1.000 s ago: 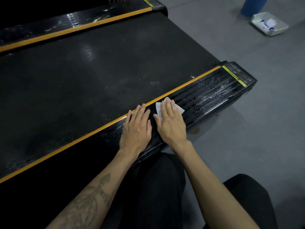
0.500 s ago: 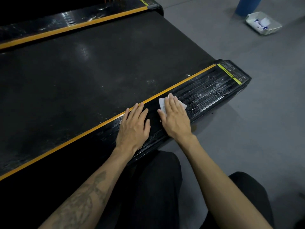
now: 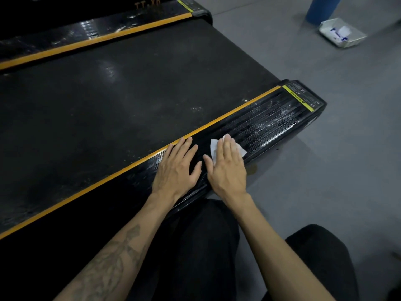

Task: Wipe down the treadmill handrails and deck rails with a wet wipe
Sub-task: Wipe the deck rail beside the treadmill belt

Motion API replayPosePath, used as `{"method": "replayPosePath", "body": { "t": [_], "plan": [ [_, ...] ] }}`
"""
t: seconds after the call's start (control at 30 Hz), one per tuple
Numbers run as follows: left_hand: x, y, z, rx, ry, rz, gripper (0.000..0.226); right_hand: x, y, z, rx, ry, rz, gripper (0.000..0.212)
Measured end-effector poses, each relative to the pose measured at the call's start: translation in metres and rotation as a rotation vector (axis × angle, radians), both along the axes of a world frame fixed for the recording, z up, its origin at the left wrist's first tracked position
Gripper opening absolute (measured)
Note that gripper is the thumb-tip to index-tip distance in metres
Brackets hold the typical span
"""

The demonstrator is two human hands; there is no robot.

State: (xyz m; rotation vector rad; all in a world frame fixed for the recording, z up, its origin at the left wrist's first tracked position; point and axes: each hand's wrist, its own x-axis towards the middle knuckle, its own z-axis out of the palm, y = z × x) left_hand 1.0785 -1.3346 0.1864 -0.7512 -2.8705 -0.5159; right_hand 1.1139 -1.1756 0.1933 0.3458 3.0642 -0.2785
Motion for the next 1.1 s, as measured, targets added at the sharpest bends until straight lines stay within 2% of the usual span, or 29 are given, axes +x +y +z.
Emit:
{"method": "replayPosePath", "body": {
  "t": [0.13,0.3,0.5,0.67,0.77,0.87,1.0,1.1],
  "plan": [
    [0.001,0.0,0.0,0.002,0.012,-0.027,0.054,-0.017,0.016,0.006,-0.026,-0.008,0.097,0.071],
    [0.0,0.001,-0.001,0.019,0.009,-0.018,0.053,0.004,0.014,0.005,-0.04,0.028,-0.023,0.073],
    [0.0,0.003,0.0,0.006,-0.009,0.004,0.051,-0.01,0.024,0.01,-0.048,-0.003,0.076,0.071],
    [0.01,0.026,0.001,-0.018,-0.084,0.105,0.051,0.011,0.016,0.009,-0.06,0.031,-0.019,0.07],
    [0.011,0.027,-0.002,-0.037,-0.07,0.11,0.052,0.008,0.011,0.007,-0.151,0.019,0.034,0.064],
    [0.011,0.026,-0.002,-0.056,-0.067,0.109,0.054,-0.005,0.028,0.014,-0.099,0.004,0.095,0.061],
    [0.012,0.029,-0.001,-0.086,-0.061,0.106,0.057,0.015,0.017,0.009,-0.071,0.044,-0.047,0.067],
    [0.011,0.028,-0.002,-0.105,-0.053,0.108,0.055,0.017,0.001,0.003,-0.123,0.052,-0.049,0.07]
  ]
}}
